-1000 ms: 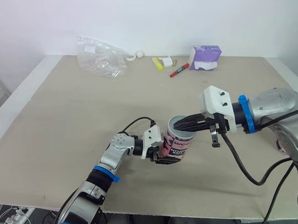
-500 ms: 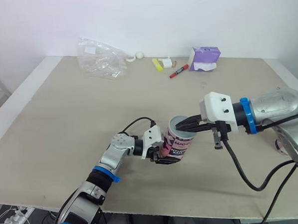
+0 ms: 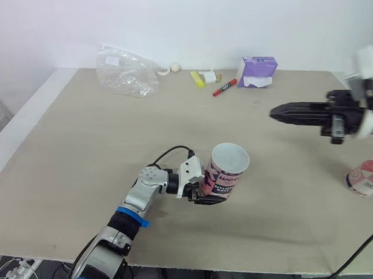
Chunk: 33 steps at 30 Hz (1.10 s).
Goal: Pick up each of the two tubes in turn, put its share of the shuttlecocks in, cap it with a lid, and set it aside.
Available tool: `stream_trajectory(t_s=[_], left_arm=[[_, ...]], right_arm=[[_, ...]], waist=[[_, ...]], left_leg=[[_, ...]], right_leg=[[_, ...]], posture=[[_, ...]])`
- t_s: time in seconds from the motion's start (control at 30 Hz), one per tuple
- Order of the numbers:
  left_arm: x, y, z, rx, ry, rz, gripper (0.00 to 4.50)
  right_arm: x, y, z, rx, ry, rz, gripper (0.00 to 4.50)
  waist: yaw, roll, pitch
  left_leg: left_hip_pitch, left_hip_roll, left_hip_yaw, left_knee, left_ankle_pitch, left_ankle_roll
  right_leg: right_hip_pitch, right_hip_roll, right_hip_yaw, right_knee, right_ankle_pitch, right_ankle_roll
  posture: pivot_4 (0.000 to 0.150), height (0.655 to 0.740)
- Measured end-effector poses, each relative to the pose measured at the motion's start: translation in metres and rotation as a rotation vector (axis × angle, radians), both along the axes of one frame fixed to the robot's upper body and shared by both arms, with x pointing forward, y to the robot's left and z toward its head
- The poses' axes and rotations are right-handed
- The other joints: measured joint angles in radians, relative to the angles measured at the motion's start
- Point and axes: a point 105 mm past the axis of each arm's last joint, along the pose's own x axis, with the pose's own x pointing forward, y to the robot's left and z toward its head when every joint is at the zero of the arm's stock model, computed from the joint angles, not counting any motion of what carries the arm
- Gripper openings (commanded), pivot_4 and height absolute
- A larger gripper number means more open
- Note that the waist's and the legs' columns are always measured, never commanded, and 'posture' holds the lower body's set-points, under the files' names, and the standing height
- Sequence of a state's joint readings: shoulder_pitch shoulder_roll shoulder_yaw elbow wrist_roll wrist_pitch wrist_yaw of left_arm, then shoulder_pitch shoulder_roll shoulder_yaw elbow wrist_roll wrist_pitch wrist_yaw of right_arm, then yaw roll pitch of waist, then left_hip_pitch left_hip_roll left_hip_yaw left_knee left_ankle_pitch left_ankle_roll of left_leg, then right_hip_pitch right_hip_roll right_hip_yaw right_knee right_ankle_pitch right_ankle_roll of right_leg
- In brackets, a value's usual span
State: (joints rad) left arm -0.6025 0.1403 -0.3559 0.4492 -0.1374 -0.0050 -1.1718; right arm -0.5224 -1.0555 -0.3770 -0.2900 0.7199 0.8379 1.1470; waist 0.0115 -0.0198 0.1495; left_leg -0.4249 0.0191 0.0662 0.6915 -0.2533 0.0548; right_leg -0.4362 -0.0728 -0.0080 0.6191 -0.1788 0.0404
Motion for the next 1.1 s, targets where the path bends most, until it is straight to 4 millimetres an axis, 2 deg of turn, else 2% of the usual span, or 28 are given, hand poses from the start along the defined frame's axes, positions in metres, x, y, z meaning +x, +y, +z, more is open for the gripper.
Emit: stream_trajectory(t_s=[0.07, 0.1, 0.13, 0.17, 0.2, 0.27, 0.3, 0.33, 0.37, 0.43, 0.47, 0.7, 0.9, 1.1], left_arm=[[0.000, 0.001, 0.001, 0.001, -0.005, -0.001, 3.36], [0.000, 0.003, 0.001, 0.006, -0.005, -0.002, 3.36], [0.000, 0.005, 0.001, 0.009, -0.010, -0.005, 3.36], [0.000, 0.005, 0.002, 0.010, -0.012, -0.007, 3.36], [0.000, 0.007, 0.002, 0.016, -0.014, -0.008, 3.36], [0.001, 0.009, 0.003, 0.018, -0.016, -0.010, 3.36], [0.000, 0.010, 0.003, 0.017, -0.016, -0.018, 4.11], [0.000, 0.010, 0.003, 0.016, -0.016, -0.019, 4.47], [-0.001, 0.011, 0.004, 0.013, -0.015, -0.024, 4.50], [-0.002, 0.011, 0.006, 0.007, -0.019, -0.038, 4.50], [-0.002, 0.011, 0.007, 0.005, -0.022, -0.041, 4.50], [-0.002, 0.014, 0.021, -0.019, -0.073, -0.062, 4.50], [0.001, 0.028, 0.032, -0.025, -0.129, -0.060, 4.50], [0.001, 0.040, 0.034, -0.020, -0.139, -0.054, 4.50]], right_arm=[[-0.002, -0.010, -0.010, 0.034, 0.029, -0.043, 0.03], [-0.006, -0.017, -0.030, 0.041, 0.073, -0.073, 0.03], [-0.009, -0.020, -0.049, 0.048, 0.121, -0.087, 0.32], [-0.012, -0.020, -0.059, 0.047, 0.141, -0.091, 0.64], [-0.021, -0.015, -0.081, 0.043, 0.164, -0.087, 0.79], [-0.028, -0.007, -0.101, 0.052, 0.188, -0.072, 1.58], [-0.034, 0.004, -0.121, 0.050, 0.210, -0.051, 2.13], [-0.037, 0.008, -0.128, 0.045, 0.220, -0.040, 2.66], [-0.038, 0.012, -0.137, 0.026, 0.204, -0.030, 3.09], [-0.037, 0.016, -0.143, 0.006, 0.169, -0.029, 4.25], [-0.037, 0.019, -0.145, -0.001, 0.159, -0.024, 4.48], [-0.025, 0.040, -0.166, 0.018, 0.127, -0.011, 4.48], [-0.015, 0.050, -0.173, 0.059, 0.131, -0.013, 4.48], [-0.010, 0.058, -0.177, 0.076, 0.123, -0.003, 4.48]], waist=[[-0.001, 0.000, 0.000], [-0.001, 0.000, 0.000], [-0.001, 0.000, 0.000], [-0.002, 0.001, 0.000], [-0.001, 0.001, 0.000], [-0.001, 0.001, 0.000], [-0.002, 0.001, 0.000], [-0.003, 0.002, 0.000], [-0.003, 0.003, 0.001], [-0.003, 0.003, 0.001], [-0.003, 0.002, 0.001], [-0.002, 0.002, 0.001], [-0.002, 0.002, 0.001], [-0.002, 0.002, 0.001]], left_leg=[[0.000, 0.000, 0.000, 0.000, 0.000, 0.000], [0.001, 0.000, -0.001, 0.000, 0.000, 0.000], [0.000, 0.001, 0.000, 0.000, 0.000, 0.000], [0.001, 0.001, 0.000, 0.000, 0.000, 0.000], [0.001, 0.001, -0.001, 0.000, 0.000, 0.000], [0.001, 0.003, -0.002, 0.000, 0.000, 0.000], [0.001, 0.004, -0.002, 0.000, 0.000, 0.000], [0.001, 0.004, -0.002, 0.000, 0.001, -0.001], [0.001, 0.003, -0.001, 0.000, 0.001, -0.001], [0.001, 0.004, -0.001, 0.001, 0.001, -0.002], [0.001, 0.004, -0.001, 0.002, 0.001, -0.002], [0.001, 0.004, -0.001, 0.001, 0.001, -0.002], [0.001, 0.006, -0.001, 0.001, 0.001, -0.003], [0.001, 0.006, -0.001, 0.001, 0.001, -0.003]], right_leg=[[0.000, 0.000, 0.001, 0.000, 0.000, 0.000], [0.001, 0.002, 0.001, 0.000, 0.000, 0.001], [0.000, 0.002, 0.002, 0.000, 0.000, 0.001], [0.000, 0.003, 0.003, 0.001, 0.000, 0.001], [0.001, 0.005, 0.003, 0.001, -0.001, 0.004], [0.000, 0.009, 0.005, 0.001, -0.004, 0.007], [0.000, 0.010, 0.006, 0.001, -0.004, 0.007], [0.000, 0.010, 0.007, 0.001, -0.003, 0.007], [-0.001, 0.011, 0.008, 0.001, -0.003, 0.007], [-0.001, 0.011, 0.008, 0.001, -0.002, 0.006], [0.000, 0.011, 0.008, 0.001, -0.002, 0.006], [-0.001, 0.013, 0.009, 0.001, -0.002, 0.005], [-0.001, 0.014, 0.009, 0.001, -0.002, 0.004], [-0.001, 0.014, 0.009, 0.001, -0.002, 0.004]], posture=[[0.150, 0.7400], [0.150, 0.7400], [0.150, 0.7400], [0.150, 0.7400], [0.150, 0.7400], [0.150, 0.7400], [0.150, 0.7400], [0.150, 0.7400], [0.150, 0.7400], [0.150, 0.7400], [0.150, 0.7400], [0.150, 0.7400], [0.150, 0.7400], [0.150, 0.7400]])
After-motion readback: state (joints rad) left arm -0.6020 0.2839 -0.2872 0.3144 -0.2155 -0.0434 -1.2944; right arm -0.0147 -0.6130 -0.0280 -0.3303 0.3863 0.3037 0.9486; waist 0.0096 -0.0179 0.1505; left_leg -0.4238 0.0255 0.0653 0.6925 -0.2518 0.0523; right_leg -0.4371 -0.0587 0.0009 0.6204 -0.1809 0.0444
